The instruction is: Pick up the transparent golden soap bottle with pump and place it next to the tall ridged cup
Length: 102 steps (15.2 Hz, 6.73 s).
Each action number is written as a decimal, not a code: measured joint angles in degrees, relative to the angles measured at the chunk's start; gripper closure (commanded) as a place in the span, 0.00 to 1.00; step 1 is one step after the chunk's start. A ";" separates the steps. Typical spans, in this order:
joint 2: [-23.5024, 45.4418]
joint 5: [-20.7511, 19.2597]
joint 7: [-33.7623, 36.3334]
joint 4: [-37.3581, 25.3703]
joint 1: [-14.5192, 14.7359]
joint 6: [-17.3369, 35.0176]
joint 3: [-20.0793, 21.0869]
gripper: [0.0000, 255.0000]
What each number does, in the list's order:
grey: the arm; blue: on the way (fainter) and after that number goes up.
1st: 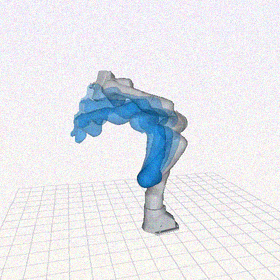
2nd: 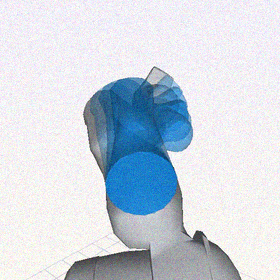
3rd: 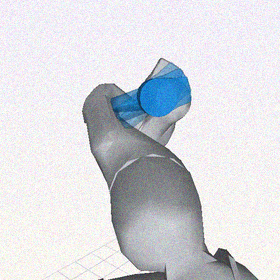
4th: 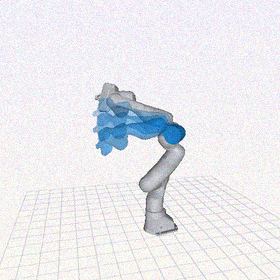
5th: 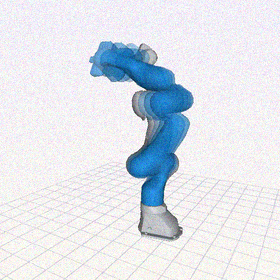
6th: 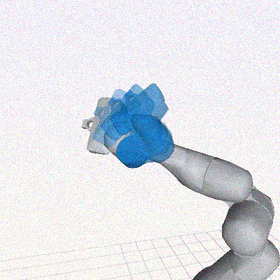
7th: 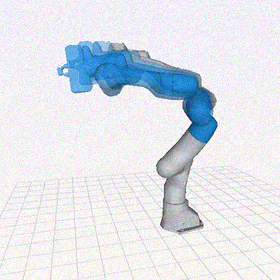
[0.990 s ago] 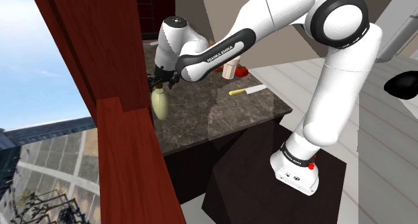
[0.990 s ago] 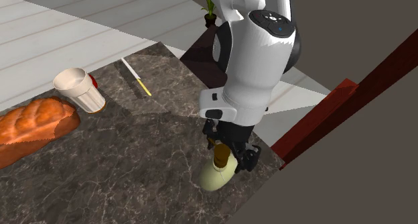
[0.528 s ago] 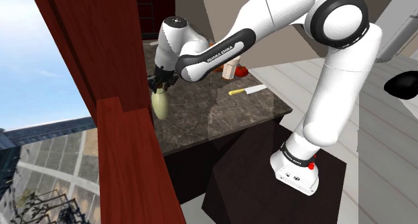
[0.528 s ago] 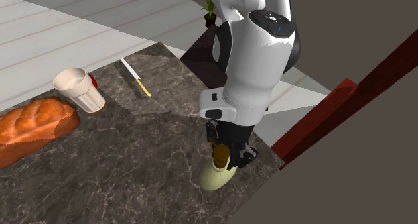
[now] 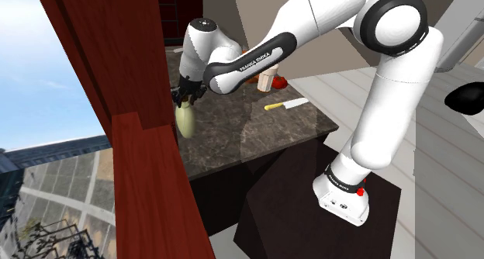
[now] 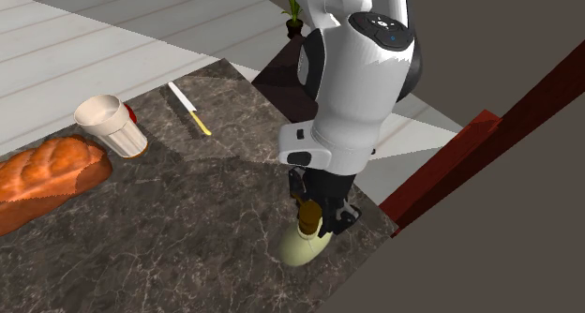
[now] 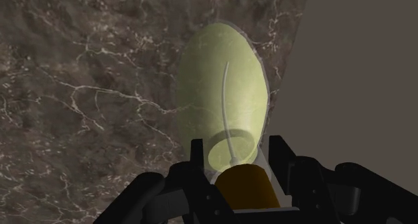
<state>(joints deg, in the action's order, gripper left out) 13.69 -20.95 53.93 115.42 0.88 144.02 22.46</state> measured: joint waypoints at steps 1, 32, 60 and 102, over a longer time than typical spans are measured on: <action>-0.29 0.30 -0.21 -0.17 -0.04 -0.43 0.13 1.00; -8.28 9.26 -8.40 -14.44 -1.23 -21.27 2.33 1.00; -4.07 8.40 -10.73 -41.29 0.67 -44.26 3.21 1.00; -19.73 29.88 -68.44 -25.54 -24.19 -43.96 -30.02 1.00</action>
<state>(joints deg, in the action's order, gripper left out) -6.04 8.93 -14.52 89.89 -23.31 100.06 -7.56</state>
